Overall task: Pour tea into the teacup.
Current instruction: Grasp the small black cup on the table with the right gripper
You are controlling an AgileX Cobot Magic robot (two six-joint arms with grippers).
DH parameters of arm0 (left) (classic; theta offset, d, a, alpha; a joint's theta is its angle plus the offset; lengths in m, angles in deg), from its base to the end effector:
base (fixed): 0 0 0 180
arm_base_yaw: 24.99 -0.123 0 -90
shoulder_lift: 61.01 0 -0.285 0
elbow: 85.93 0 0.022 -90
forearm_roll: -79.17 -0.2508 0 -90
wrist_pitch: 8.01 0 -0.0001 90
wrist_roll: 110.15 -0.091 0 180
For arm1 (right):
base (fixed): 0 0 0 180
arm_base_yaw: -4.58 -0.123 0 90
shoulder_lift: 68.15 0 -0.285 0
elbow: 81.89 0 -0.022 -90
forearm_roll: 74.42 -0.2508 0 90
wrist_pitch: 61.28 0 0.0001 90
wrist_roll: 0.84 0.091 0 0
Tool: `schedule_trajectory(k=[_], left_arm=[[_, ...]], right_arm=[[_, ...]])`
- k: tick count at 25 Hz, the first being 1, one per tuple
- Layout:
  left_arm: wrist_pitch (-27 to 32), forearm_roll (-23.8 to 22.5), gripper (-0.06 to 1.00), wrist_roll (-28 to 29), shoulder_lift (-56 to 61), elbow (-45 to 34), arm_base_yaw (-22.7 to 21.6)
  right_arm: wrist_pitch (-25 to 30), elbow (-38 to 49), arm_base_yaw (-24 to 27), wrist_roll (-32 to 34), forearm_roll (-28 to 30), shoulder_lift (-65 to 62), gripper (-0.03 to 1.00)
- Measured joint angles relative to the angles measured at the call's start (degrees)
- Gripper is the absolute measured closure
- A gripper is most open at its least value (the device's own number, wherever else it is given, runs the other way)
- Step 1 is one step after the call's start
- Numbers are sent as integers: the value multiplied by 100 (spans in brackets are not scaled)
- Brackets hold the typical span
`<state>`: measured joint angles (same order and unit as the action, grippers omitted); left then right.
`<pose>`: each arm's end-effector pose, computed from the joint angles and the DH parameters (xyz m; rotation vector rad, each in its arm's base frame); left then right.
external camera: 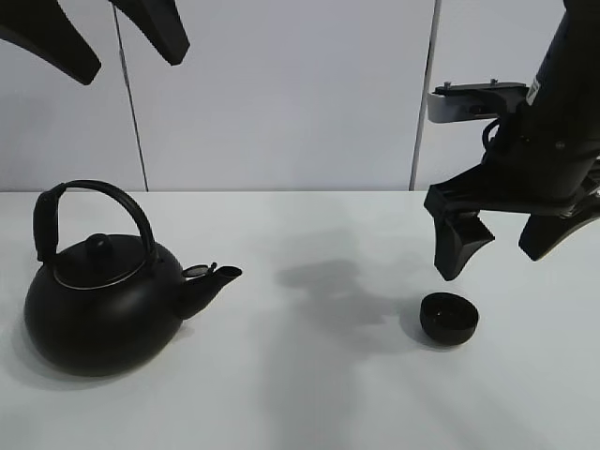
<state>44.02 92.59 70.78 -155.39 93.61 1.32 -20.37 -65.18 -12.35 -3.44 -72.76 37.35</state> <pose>0.2825 -0.1583 0.3336 0.4562 2.5546 -0.4695 0.3128 0.0934 0.1955 -0.5095 2.8005 0.0213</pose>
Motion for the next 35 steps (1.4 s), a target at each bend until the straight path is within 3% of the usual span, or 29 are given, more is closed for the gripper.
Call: schedule_trajectory(k=[5,10,22,30,35], left_arm=[[0,0,37,0,0,0,0],[0,0,37,0,0,0,0],[0,0,37,0,0,0,0],[0,0,37,0,0,0,0],[0,0,37,5,0,0,0]], right_arm=[[-173,7,-72,-26,20,399,35],[-493,7,-488,-18,25,810,35],[-658,7,-563,677,435,1126,35],[-712,7,-563,1035,707,1126,55],[-724,7,-563,1099,729,1126,56]])
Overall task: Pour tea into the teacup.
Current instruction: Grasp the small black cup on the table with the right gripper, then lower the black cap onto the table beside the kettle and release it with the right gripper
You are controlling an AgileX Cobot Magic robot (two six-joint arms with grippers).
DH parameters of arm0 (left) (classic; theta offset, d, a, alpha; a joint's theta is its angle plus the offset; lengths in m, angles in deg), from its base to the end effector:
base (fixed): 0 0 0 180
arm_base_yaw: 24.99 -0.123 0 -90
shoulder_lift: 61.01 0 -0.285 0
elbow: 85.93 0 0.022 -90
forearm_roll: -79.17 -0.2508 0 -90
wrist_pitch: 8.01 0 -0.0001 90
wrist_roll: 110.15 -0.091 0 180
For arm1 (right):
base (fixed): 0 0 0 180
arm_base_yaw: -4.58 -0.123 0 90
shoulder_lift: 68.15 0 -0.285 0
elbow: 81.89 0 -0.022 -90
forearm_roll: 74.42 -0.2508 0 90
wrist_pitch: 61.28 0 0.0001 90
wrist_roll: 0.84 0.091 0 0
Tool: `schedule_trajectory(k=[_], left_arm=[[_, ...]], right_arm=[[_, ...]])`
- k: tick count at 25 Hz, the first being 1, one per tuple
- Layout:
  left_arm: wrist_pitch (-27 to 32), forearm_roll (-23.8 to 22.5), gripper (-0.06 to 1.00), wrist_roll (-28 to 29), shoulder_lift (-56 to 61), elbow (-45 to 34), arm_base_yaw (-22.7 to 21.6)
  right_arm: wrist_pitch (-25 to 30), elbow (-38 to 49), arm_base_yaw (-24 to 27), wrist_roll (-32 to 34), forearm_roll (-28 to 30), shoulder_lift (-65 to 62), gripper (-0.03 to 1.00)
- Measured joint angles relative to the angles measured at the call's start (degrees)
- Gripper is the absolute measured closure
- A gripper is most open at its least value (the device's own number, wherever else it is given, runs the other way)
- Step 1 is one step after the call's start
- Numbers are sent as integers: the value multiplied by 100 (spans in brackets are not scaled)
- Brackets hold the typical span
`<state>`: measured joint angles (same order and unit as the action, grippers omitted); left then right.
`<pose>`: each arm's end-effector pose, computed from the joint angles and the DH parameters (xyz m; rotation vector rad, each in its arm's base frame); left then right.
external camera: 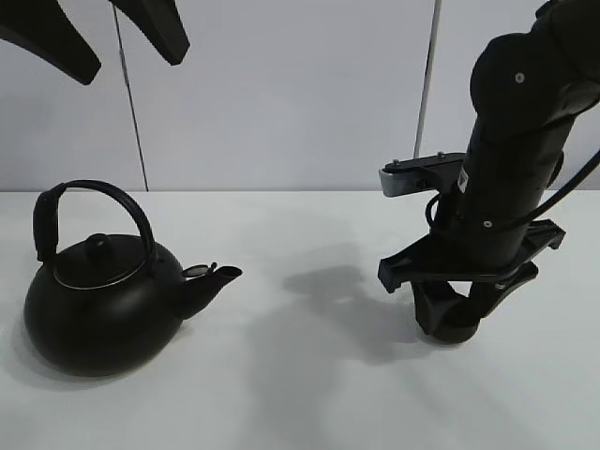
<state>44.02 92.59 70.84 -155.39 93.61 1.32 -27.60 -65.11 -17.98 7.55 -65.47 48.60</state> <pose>0.2825 -0.1583 0.3336 0.4549 2.5549 -0.4699 0.3223 0.1254 0.1324 -0.5301 2.8508 -0.0549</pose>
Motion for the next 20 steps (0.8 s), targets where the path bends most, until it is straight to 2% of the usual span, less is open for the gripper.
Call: schedule_trajectory(k=[4,13,20], left_arm=[[0,0,37,0,0,0,0],[0,0,37,0,0,0,0],[0,0,37,0,0,0,0]], right_arm=[[250,-257,0,-4,-128,0,56],[825,-1337,-21,-615,-865,0,56],[860,-1750,-666,-737,-895,330,56]])
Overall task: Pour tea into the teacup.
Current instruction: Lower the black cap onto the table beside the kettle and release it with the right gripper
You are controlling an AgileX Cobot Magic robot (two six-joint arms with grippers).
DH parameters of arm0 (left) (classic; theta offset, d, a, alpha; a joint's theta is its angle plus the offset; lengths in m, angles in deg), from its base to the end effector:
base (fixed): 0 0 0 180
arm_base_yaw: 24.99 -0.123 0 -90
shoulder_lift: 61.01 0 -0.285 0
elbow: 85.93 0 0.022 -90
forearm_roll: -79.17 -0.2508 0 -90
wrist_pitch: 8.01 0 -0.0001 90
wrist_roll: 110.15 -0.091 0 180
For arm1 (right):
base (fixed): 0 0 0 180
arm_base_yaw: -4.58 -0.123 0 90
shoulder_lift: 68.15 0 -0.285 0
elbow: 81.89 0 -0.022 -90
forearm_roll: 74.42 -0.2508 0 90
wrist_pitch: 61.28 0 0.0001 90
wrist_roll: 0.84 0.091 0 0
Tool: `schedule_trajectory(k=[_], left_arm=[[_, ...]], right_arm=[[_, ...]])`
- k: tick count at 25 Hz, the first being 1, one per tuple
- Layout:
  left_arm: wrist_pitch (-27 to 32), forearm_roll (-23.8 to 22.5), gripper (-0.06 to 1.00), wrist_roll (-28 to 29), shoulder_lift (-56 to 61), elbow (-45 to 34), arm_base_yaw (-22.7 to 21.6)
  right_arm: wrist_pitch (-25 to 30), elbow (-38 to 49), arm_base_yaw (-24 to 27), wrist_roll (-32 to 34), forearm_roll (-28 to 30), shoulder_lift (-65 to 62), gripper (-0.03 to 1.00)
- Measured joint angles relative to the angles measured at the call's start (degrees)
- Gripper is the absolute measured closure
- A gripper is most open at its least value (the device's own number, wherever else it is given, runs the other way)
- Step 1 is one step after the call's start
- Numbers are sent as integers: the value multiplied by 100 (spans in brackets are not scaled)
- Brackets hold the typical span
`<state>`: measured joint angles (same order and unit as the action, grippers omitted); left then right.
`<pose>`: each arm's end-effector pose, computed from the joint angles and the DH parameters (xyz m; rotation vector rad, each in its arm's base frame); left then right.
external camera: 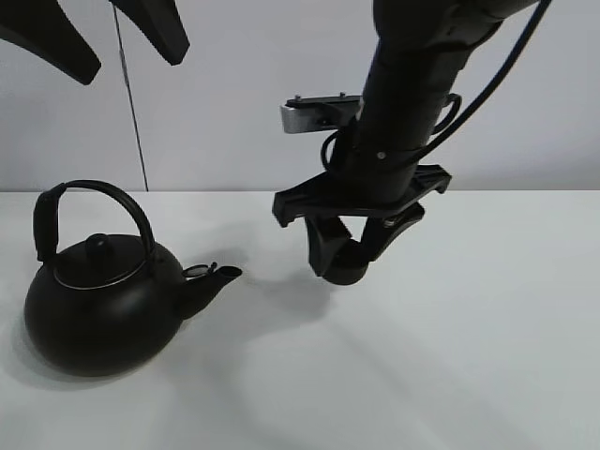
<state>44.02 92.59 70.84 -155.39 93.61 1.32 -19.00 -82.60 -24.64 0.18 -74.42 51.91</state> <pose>0.2825 -0.1583 0.3336 0.4549 2.5549 -0.4699 0.3497 0.1956 0.1795 -0.6893 2.7444 0.1193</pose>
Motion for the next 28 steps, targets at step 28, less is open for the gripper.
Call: schedule_trajectory(k=[28], left_arm=[[0,0,37,0,0,0,0]], right_arm=[[-133,-371,-752,19,237,881,56]])
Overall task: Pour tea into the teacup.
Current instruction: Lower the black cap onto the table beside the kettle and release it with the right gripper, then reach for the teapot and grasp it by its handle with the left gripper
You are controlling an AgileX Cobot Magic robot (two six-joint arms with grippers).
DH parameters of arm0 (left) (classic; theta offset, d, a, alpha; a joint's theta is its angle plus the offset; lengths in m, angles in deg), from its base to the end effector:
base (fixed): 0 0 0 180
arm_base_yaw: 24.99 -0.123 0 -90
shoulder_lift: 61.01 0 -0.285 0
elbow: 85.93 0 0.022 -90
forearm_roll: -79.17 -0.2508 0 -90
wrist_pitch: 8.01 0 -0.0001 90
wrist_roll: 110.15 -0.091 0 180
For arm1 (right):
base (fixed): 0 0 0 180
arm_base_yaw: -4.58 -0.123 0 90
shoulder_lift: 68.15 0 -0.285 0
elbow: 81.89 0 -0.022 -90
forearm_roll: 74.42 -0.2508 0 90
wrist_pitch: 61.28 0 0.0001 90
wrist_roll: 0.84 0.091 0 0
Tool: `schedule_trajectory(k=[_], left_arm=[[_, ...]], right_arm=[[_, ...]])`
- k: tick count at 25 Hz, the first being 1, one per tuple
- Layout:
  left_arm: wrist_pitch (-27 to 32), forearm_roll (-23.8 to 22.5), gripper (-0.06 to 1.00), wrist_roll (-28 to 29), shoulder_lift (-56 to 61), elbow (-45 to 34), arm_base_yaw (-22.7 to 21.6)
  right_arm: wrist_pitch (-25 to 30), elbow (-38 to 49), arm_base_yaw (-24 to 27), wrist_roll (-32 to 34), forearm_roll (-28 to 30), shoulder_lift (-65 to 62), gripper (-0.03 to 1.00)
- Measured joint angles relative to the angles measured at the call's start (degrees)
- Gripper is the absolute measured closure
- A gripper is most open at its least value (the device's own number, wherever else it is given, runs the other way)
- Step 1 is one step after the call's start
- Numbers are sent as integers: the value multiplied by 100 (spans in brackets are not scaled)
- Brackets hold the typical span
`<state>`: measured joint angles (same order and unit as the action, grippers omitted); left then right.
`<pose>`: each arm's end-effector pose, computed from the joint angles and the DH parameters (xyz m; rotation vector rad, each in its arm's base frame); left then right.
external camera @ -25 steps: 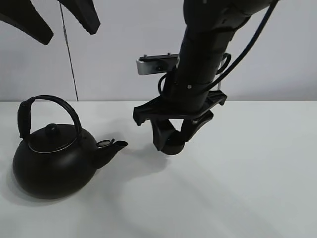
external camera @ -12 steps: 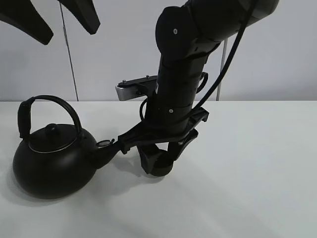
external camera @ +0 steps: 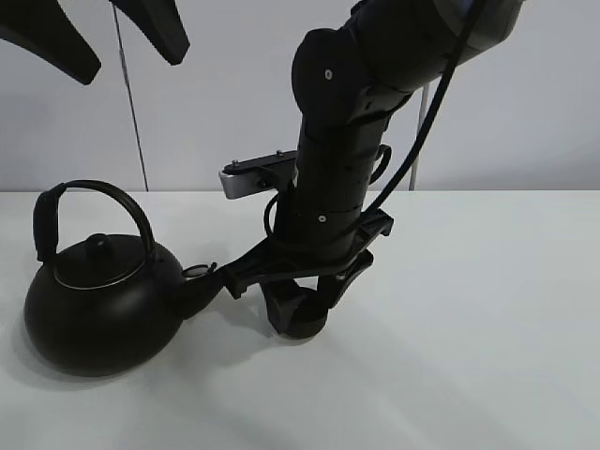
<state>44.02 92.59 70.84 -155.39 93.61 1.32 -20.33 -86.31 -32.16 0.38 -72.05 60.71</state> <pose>0.2825 -0.1583 0.3336 0.4549 2.5549 -0.4699 0.3388 0.2498 0.1332 -0.9195 2.7392 0.0779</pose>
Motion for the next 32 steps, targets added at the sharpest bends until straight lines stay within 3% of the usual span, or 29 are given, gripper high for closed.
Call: schedule_trajectory(k=[7,10,18,23,32], left_arm=[[0,0,37,0,0,0,0],[0,0,37,0,0,0,0],[0,0,37,0,0,0,0],[0,0,37,0,0,0,0],[0,0,37,0,0,0,0]], right_arm=[[0,-7,0,23,14,17,55],[13,-13,0,23,14,17,44],[640,-290,21,102,27,-463,39],[1200,-296,438,317,27,-1046,39],[1735,-296,1428,763,-181,-2308,39]])
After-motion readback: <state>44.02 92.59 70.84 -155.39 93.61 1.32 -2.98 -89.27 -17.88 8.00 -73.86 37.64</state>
